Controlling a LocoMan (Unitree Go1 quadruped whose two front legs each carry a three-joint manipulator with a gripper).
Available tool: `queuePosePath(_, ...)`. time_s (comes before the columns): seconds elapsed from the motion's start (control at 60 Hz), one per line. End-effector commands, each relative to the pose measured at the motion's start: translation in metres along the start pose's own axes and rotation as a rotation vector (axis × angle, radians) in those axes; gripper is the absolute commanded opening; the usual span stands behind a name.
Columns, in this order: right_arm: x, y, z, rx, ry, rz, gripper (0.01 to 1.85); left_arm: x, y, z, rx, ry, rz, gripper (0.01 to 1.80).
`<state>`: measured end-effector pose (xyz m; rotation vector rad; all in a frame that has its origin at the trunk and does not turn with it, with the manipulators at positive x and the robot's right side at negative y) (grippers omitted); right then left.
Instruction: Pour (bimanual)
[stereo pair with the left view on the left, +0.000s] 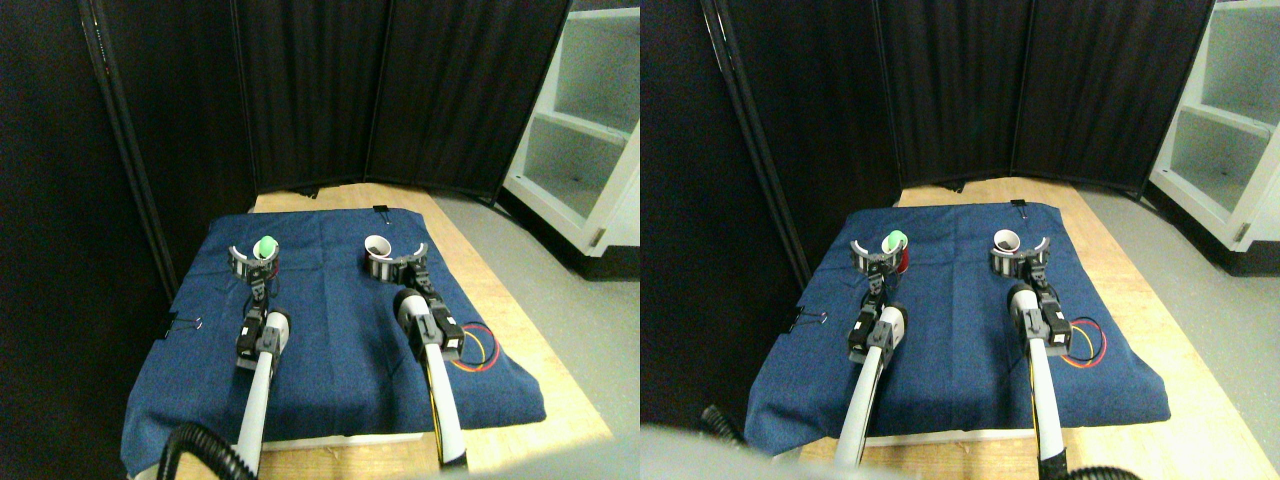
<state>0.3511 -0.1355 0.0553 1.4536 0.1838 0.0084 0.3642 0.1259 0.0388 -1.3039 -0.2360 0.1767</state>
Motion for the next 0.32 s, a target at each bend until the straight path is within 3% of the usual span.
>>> queuePosePath(0.017, 0.0050, 0.0053, -0.0033, -0.006, 0.006, 0.045, 1.10, 0.0022, -0.0042, -0.0016, -0.030, 0.003, -0.031, 0.85)
queuePosePath(0.317, 0.0071, 0.0030, -0.0035, 0.020, -0.014, 0.027, 1.13, 0.0045, -0.0038, -0.0016, -0.028, 0.028, -0.016, 0.84)
